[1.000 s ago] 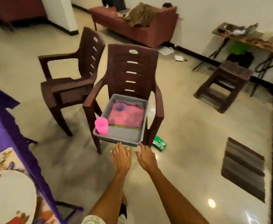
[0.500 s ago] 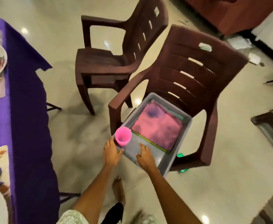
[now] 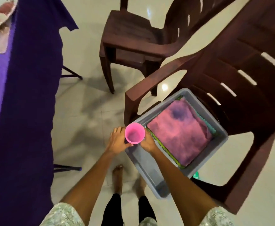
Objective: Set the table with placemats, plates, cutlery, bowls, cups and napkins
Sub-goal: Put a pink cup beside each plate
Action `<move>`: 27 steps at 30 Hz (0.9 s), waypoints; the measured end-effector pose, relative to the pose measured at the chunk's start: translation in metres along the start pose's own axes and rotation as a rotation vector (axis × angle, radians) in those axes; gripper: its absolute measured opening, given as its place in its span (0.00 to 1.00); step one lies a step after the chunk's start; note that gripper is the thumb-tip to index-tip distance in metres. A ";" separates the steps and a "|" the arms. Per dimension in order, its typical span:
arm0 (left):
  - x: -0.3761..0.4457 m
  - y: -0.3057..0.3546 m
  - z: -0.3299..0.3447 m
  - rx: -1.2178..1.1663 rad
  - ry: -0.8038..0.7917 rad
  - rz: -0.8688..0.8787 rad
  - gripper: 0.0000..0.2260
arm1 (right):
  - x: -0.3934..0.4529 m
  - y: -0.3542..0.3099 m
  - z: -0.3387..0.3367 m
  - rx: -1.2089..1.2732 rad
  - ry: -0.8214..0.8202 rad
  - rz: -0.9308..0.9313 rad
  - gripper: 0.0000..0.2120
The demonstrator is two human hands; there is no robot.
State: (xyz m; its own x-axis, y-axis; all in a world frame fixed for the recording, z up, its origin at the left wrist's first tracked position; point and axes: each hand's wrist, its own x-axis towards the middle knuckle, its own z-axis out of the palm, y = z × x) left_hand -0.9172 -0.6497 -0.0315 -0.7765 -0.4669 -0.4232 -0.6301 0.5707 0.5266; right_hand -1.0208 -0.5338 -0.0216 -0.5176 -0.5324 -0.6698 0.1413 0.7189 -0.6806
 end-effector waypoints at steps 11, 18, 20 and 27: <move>-0.050 0.026 -0.042 -0.558 0.164 -0.061 0.39 | -0.043 -0.045 -0.033 0.162 -0.194 -0.157 0.30; -0.090 0.057 -0.147 -0.721 0.471 -0.007 0.41 | -0.089 -0.151 -0.022 0.279 -0.372 -0.234 0.30; -0.104 0.059 -0.174 -0.707 0.531 0.000 0.42 | -0.105 -0.183 -0.015 0.261 -0.416 -0.293 0.39; -0.157 0.033 -0.236 -0.793 0.800 -0.065 0.43 | -0.137 -0.292 0.052 0.198 -0.379 -0.552 0.47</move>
State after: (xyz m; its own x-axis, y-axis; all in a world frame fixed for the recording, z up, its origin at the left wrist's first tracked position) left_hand -0.8157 -0.7173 0.2265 -0.3366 -0.9414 -0.0230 -0.2675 0.0722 0.9608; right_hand -0.9471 -0.6942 0.2530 -0.2327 -0.9417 -0.2431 0.1118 0.2224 -0.9685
